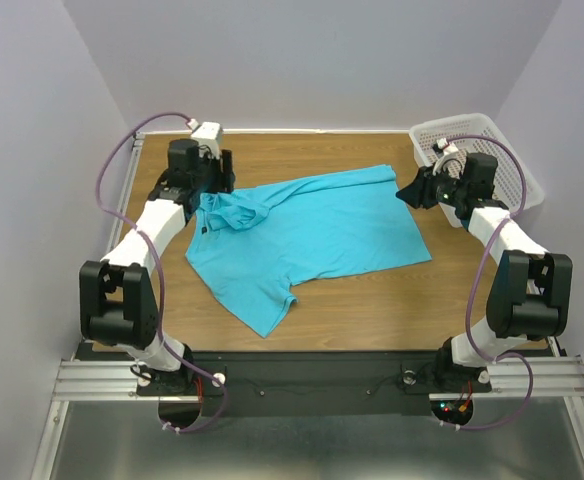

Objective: Fold and stack the t-shirts
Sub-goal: Fold the tshirt

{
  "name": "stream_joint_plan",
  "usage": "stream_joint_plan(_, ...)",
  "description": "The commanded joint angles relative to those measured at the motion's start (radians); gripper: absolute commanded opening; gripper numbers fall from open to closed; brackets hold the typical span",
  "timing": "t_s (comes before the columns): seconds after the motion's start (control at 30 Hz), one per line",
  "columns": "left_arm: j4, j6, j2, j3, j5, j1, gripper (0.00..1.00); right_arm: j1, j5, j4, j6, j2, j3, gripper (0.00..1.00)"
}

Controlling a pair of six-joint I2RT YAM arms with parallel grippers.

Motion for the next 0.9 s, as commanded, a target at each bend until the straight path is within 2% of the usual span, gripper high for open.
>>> stream_joint_plan(0.0,0.03,-0.176,0.091,0.067,-0.142,0.089,0.66,-0.006,-0.026,0.033,-0.014,-0.003,-0.01,0.41)
stream_joint_plan(0.17,0.015,-0.314,0.2,0.165,-0.127,0.146,0.63,-0.006,-0.031,0.033,-0.009,0.005,-0.01,0.41)
stream_joint_plan(0.27,-0.008,-0.35,0.266,0.241,-0.111,0.146,0.56,-0.006,-0.034,0.035,-0.008,0.008,-0.01,0.41)
stream_joint_plan(0.33,-0.011,-0.37,0.291,0.27,-0.108,0.146,0.56,-0.006,-0.032,0.035,-0.009,0.01,-0.012,0.41)
stream_joint_plan(0.67,-0.163,-0.212,0.423,0.402,-0.099,0.114,0.56,-0.006,-0.05,0.033,0.003,0.033,-0.007,0.41)
stream_joint_plan(0.87,-0.221,-0.189,0.498,0.472,-0.18,0.061,0.56,-0.005,-0.058,0.03,0.015,0.071,-0.005,0.41)
